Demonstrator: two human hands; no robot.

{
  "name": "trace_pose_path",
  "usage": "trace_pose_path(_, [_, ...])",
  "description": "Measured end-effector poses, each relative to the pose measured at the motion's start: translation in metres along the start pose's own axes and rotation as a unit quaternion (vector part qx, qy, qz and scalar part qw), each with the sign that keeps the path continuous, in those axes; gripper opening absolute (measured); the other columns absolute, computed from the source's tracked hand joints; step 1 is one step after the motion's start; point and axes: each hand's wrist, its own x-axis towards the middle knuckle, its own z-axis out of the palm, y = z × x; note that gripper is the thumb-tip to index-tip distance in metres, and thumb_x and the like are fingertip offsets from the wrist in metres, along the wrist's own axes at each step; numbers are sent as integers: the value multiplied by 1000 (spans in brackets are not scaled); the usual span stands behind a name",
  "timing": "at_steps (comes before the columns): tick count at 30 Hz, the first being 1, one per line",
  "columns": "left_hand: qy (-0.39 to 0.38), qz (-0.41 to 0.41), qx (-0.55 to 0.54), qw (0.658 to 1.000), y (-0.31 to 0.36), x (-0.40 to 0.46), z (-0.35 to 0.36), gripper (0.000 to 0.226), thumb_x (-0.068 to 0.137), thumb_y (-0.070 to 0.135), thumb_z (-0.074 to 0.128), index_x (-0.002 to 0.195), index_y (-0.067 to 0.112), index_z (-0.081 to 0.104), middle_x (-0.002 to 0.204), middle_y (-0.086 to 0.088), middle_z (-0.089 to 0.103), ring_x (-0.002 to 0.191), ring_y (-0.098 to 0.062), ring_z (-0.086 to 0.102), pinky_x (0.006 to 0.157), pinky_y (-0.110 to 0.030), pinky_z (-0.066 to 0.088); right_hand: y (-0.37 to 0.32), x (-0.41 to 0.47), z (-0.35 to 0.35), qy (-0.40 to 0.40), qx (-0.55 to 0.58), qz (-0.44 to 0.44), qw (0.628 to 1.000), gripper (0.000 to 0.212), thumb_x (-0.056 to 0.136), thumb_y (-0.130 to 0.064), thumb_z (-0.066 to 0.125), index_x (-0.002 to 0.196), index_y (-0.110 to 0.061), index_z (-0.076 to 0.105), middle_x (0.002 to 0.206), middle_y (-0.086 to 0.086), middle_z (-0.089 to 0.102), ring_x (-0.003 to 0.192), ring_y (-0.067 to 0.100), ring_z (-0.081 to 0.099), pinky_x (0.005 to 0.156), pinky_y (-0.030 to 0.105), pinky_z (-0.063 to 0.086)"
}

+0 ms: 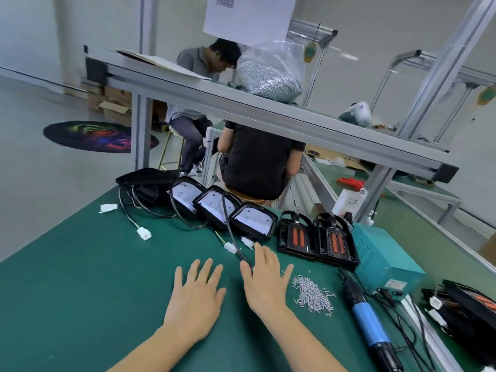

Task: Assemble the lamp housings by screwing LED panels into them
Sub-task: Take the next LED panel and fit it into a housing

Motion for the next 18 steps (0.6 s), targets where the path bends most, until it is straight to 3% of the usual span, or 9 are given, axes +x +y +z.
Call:
trace_pose_path(5, [0, 9, -8, 1000, 0, 1, 2, 56, 100, 47, 13, 153, 27, 8, 161, 1, 1, 147, -22, -2, 116, -49, 0, -6, 11, 8, -33, -40, -23, 998, 52, 104, -44, 26, 153, -25, 23, 160, -5, 19, 149, 13, 10, 116, 57, -8])
trace_pose_path(9, [-5, 9, -19, 1000, 0, 2, 3, 56, 101, 46, 15, 153, 26, 7, 161, 0, -1, 147, -24, -5, 116, -51, -3, -8, 12, 17, -43, -51, -19, 998, 54, 103, -43, 31, 153, -25, 20, 155, -6, 29, 144, 13, 22, 117, 57, -4])
trace_pose_path(18, [-5, 11, -33, 999, 0, 5, 5, 57, 100, 46, 18, 152, 24, 9, 161, -1, -1, 147, -25, -6, 115, -52, -5, -18, 26, 19, 82, -43, -58, 994, 51, 100, -42, 38, 149, -33, 26, 155, -12, 21, 145, 9, 16, 118, 44, -4])
